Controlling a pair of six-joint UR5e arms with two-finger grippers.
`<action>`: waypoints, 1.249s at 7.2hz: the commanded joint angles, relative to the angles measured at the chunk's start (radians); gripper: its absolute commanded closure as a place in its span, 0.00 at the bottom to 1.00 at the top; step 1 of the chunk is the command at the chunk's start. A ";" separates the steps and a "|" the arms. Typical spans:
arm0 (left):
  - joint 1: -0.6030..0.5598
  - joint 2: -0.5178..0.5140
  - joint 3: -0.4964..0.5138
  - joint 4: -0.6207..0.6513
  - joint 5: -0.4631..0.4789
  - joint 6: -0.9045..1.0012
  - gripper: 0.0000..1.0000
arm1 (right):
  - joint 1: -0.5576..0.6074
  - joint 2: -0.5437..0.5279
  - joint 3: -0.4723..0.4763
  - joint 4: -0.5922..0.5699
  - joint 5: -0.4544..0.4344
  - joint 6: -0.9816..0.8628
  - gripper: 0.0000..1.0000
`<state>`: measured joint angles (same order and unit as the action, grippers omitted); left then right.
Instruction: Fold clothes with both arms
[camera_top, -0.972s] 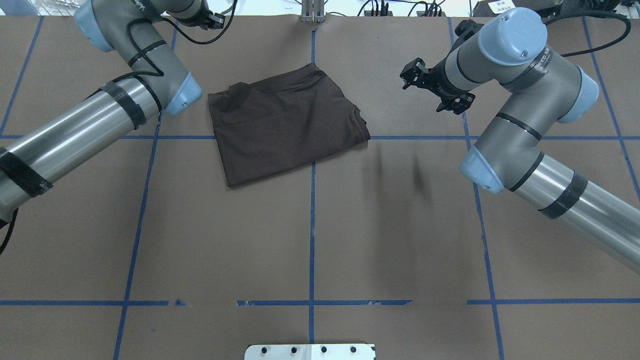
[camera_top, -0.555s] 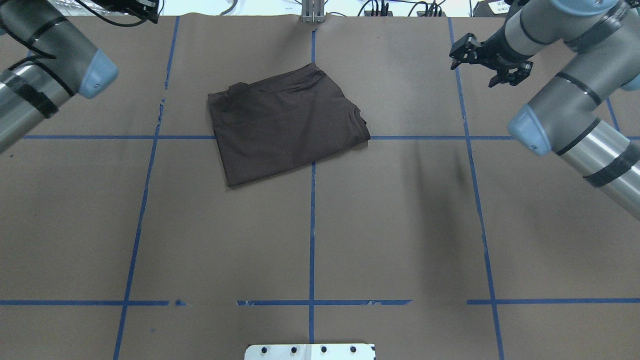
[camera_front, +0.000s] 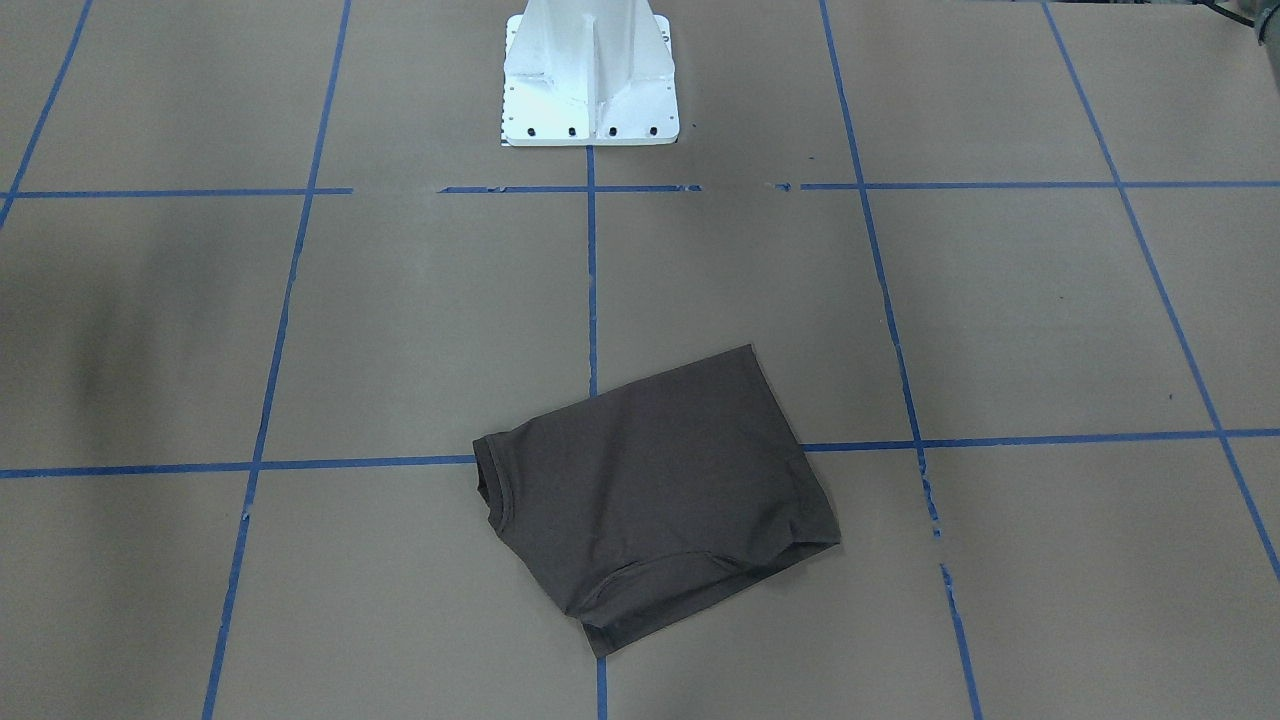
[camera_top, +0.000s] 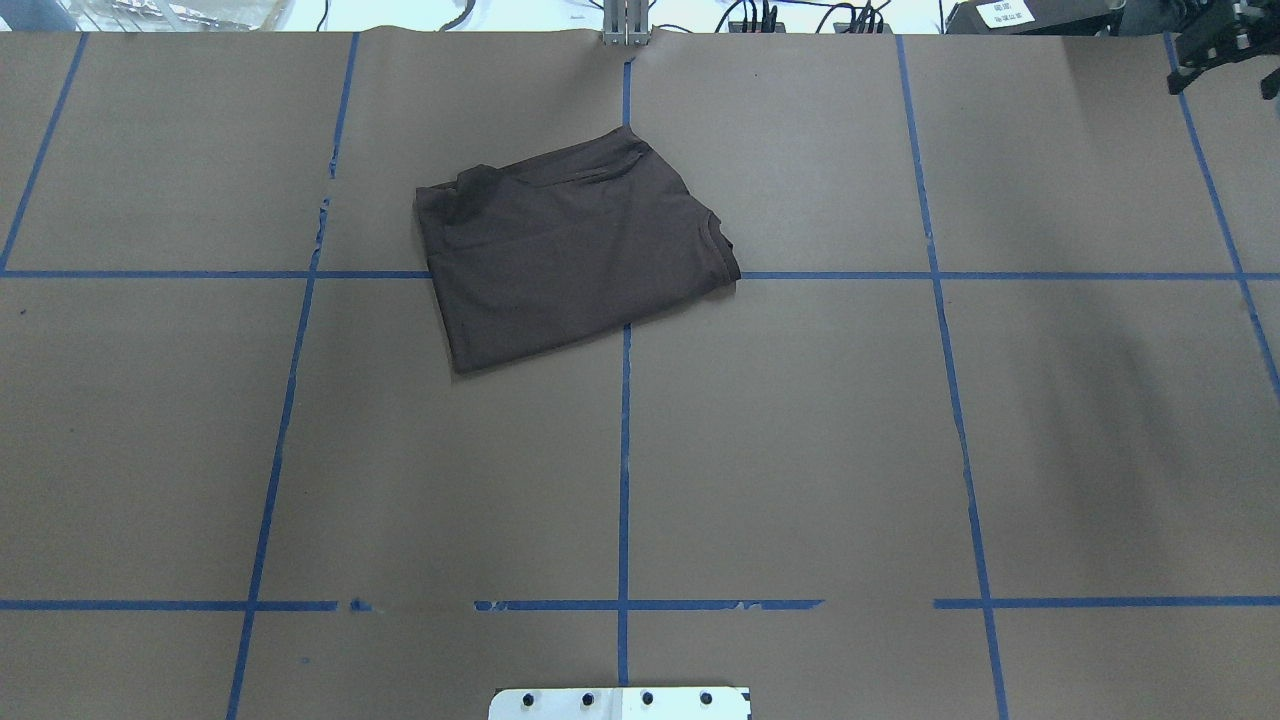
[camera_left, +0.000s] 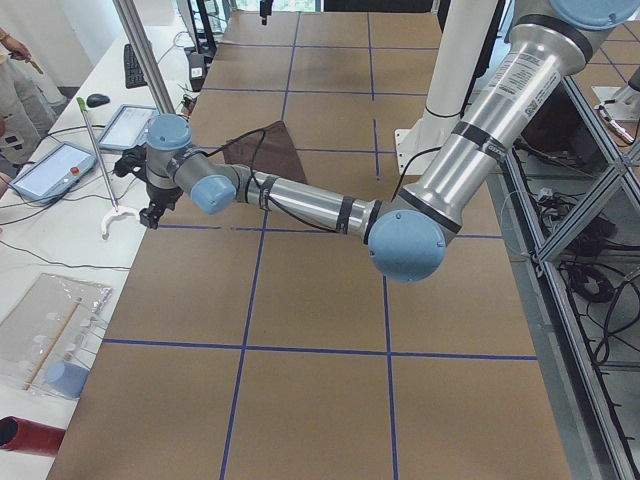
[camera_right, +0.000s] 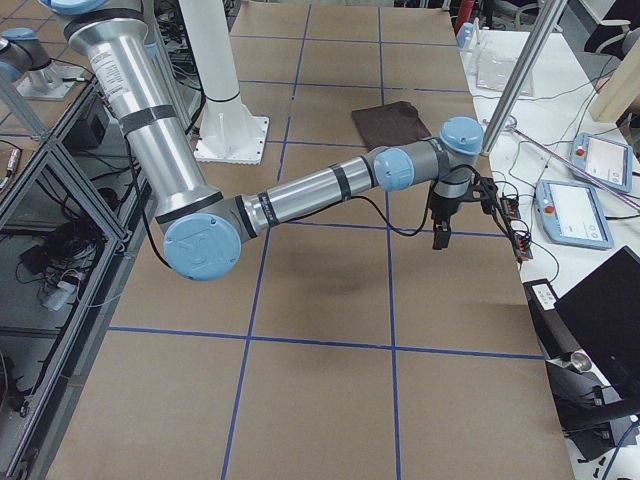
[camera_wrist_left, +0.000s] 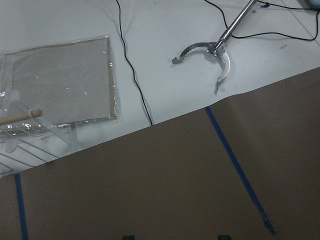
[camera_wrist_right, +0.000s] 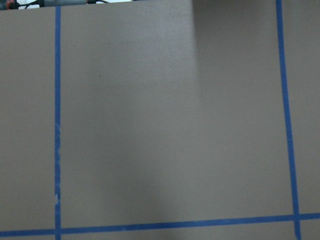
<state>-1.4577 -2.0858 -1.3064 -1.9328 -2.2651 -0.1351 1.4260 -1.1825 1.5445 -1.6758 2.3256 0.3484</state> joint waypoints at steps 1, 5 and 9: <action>-0.038 0.166 -0.219 0.185 -0.030 0.088 0.00 | 0.108 -0.071 -0.004 -0.061 0.125 -0.098 0.00; -0.035 0.374 -0.441 0.238 -0.083 0.051 0.00 | 0.096 -0.078 0.035 -0.076 0.077 -0.095 0.00; -0.030 0.340 -0.406 0.230 -0.099 0.049 0.00 | 0.094 -0.134 0.045 -0.061 0.029 -0.108 0.00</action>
<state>-1.4875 -1.7410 -1.7159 -1.6970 -2.3599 -0.0879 1.5205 -1.3039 1.5849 -1.7367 2.3542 0.2437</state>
